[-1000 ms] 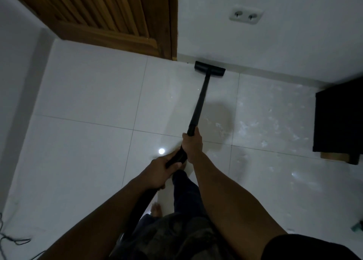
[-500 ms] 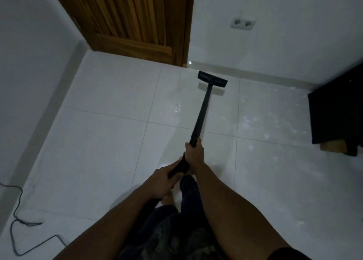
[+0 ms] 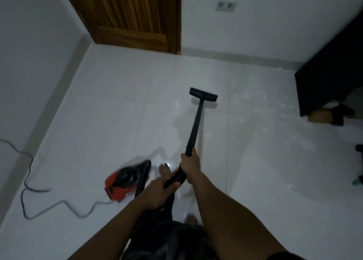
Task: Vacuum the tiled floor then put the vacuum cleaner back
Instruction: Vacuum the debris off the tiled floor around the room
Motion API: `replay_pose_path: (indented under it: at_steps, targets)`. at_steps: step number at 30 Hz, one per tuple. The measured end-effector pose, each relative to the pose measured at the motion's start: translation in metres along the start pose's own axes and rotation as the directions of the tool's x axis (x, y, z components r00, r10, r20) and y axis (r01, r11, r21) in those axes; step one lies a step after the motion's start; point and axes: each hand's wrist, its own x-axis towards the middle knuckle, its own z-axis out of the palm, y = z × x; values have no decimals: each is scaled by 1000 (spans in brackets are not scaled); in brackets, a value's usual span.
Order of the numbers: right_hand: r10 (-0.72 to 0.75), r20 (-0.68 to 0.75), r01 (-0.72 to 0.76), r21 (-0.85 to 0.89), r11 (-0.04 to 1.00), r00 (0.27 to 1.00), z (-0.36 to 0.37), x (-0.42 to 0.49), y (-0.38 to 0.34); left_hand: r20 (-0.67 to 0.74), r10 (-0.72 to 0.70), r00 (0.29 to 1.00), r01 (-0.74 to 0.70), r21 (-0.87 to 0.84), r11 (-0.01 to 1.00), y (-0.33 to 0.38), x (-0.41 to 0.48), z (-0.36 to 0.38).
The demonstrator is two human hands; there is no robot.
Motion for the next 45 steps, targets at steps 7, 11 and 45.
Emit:
replay_pose_path:
  at_steps: [7,11,45]
  targets:
    - [55,22,-54,-55,997,998,-40,-101,131,62,-65,996,66,-15,998,-26,-109,113]
    - [79,7,-78,-43,996,997,-39,-151,194,103,-95,990,101,-58,993,-46,-172,151]
    - [231,12,-230,-13,973,973,-27,-377,498,231,-119,966,150,-117,982,-173,-450,346]
